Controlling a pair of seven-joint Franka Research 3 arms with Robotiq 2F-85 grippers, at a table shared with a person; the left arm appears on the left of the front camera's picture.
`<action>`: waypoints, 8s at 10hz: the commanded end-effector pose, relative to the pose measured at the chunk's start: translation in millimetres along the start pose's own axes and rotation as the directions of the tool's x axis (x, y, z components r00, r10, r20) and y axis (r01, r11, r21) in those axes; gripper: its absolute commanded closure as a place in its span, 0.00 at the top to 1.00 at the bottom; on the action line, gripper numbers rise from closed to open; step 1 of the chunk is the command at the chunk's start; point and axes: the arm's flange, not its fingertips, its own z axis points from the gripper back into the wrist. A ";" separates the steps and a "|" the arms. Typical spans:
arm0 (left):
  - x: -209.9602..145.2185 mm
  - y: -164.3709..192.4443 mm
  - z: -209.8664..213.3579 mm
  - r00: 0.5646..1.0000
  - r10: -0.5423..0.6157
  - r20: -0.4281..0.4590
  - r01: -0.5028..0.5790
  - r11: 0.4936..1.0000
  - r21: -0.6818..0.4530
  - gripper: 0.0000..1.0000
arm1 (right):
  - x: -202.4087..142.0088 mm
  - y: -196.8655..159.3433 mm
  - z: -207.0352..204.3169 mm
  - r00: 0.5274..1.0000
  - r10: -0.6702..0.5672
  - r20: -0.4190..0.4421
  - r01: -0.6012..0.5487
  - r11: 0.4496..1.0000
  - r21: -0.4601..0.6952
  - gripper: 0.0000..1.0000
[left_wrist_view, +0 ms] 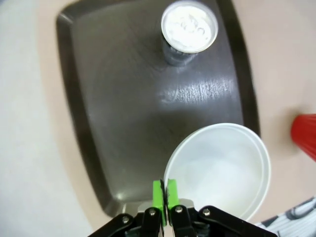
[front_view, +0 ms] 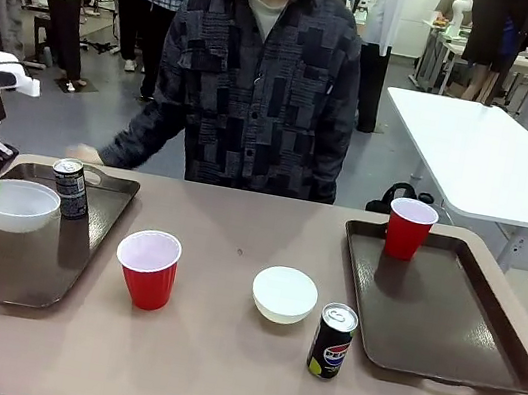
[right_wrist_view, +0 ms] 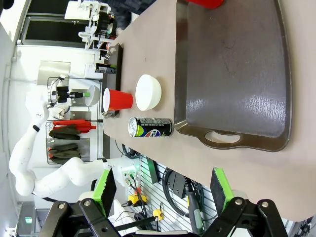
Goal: Prepare tableware on both trays.
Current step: Pick up a Picnic Bowl from the table and place it on a Handle tray.
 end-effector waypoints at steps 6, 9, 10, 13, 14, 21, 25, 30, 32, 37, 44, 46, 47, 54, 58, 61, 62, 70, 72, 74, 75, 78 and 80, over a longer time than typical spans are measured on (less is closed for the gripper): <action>-13.5 2.7 -64.5 0.993 -0.062 0.097 0.070 0.994 -0.081 0.04 | 0.9 -1.6 -0.2 1.000 0.007 0.008 -0.007 1.000 0.016 1.00; -17.2 -0.1 -73.2 0.983 -0.112 0.144 0.118 0.992 -0.038 0.04 | 0.9 -1.6 -0.2 1.000 0.007 0.008 -0.007 1.000 0.016 1.00; -17.4 -0.3 -74.6 0.983 -0.125 0.138 0.131 0.991 -0.040 0.04 | 0.9 -1.6 -0.2 1.000 0.007 0.008 -0.007 1.000 0.016 1.00; -18.1 0.6 -73.1 0.982 -0.140 0.126 0.142 0.990 -0.012 1.00 | 0.9 -1.6 -0.2 1.000 0.007 0.008 -0.007 1.000 0.016 1.00; -18.2 1.4 -73.5 0.982 -0.143 0.119 0.145 0.989 -0.005 1.00 | 0.9 -1.6 -0.2 1.000 0.007 0.008 -0.007 1.000 0.016 1.00; -10.1 -9.5 6.8 0.983 -0.149 0.108 0.155 0.987 -0.048 0.81 | 0.9 -1.6 -0.2 1.000 0.007 0.008 -0.007 1.000 0.016 1.00; 0.1 -14.7 43.5 0.982 -0.097 0.162 0.091 0.995 0.046 0.81 | 0.9 -1.6 -0.2 1.000 0.007 0.008 -0.007 1.000 0.016 1.00; -5.1 -13.6 42.2 0.979 -0.158 0.132 0.162 0.987 -0.020 0.81 | 0.9 -1.6 -0.2 1.000 0.007 0.008 -0.007 1.000 0.016 1.00; 4.1 2.6 68.3 0.992 -0.121 0.025 0.123 0.949 -0.291 0.81 | 0.9 -1.6 -0.2 1.000 0.007 0.008 -0.007 1.000 0.016 1.00; 10.2 93.1 121.6 0.989 0.061 -0.135 -0.142 0.648 -0.749 0.81 | -6.1 3.5 2.3 1.000 -0.011 -0.002 0.011 0.998 -0.061 1.00; -10.7 162.8 133.8 0.946 0.293 -0.136 -0.271 0.492 -0.827 0.81 | -25.8 122.4 -95.3 0.995 0.069 -0.078 -0.098 0.870 -0.483 1.00; -13.4 178.5 122.4 0.946 0.276 -0.167 -0.283 0.462 -0.841 0.81 | -26.9 137.0 -129.7 0.992 0.071 -0.100 -0.114 0.841 -0.529 1.00; -13.6 191.4 108.0 0.954 0.238 -0.182 -0.267 0.396 -0.879 0.81 | -25.0 144.3 -144.7 0.990 0.086 -0.107 -0.131 0.830 -0.542 1.00; -36.8 199.0 49.9 0.950 0.296 -0.101 -0.218 0.394 -0.893 0.81 | 14.5 192.0 -135.0 0.985 0.104 -0.141 -0.163 0.836 -0.524 1.00; -32.0 214.8 42.7 0.949 0.220 -0.228 -0.295 0.353 -0.888 0.81 | 11.7 187.5 -136.3 0.974 0.130 -0.184 -0.209 0.824 -0.526 1.00; -32.0 214.8 42.7 0.949 0.220 -0.228 -0.295 0.353 -0.888 0.81 | 3.9 185.5 -166.6 0.949 0.172 -0.264 -0.299 0.754 -0.585 1.00; -32.0 214.8 42.7 0.949 0.220 -0.228 -0.295 0.353 -0.888 0.81 | 1.4 182.1 -180.2 0.939 0.183 -0.291 -0.330 0.722 -0.609 1.00; -32.0 214.8 42.7 0.949 0.220 -0.228 -0.295 0.353 -0.888 0.81 | 33.8 165.9 -301.2 0.950 0.198 -0.242 -0.308 0.712 -0.630 1.00; -32.0 214.8 42.7 0.949 0.220 -0.228 -0.295 0.353 -0.888 0.81 | 40.1 168.1 -289.4 0.943 0.202 -0.266 -0.328 0.704 -0.630 1.00; -32.0 214.8 42.7 0.949 0.220 -0.228 -0.295 0.353 -0.888 0.81 | 40.1 168.1 -289.4 0.943 0.202 -0.266 -0.328 0.704 -0.630 1.00; -32.0 214.8 42.7 0.949 0.220 -0.228 -0.295 0.353 -0.888 0.81 | 40.1 168.1 -289.4 0.943 0.202 -0.266 -0.328 0.704 -0.630 1.00; -32.0 214.8 42.7 0.949 0.220 -0.228 -0.295 0.353 -0.888 0.81 | 41.3 167.9 -291.1 0.945 0.202 -0.257 -0.322 0.710 -0.626 1.00; -32.0 214.8 42.7 0.949 0.220 -0.228 -0.295 0.353 -0.888 0.81 | -31.6 144.2 -238.5 0.933 0.177 -0.314 -0.349 0.665 -0.661 1.00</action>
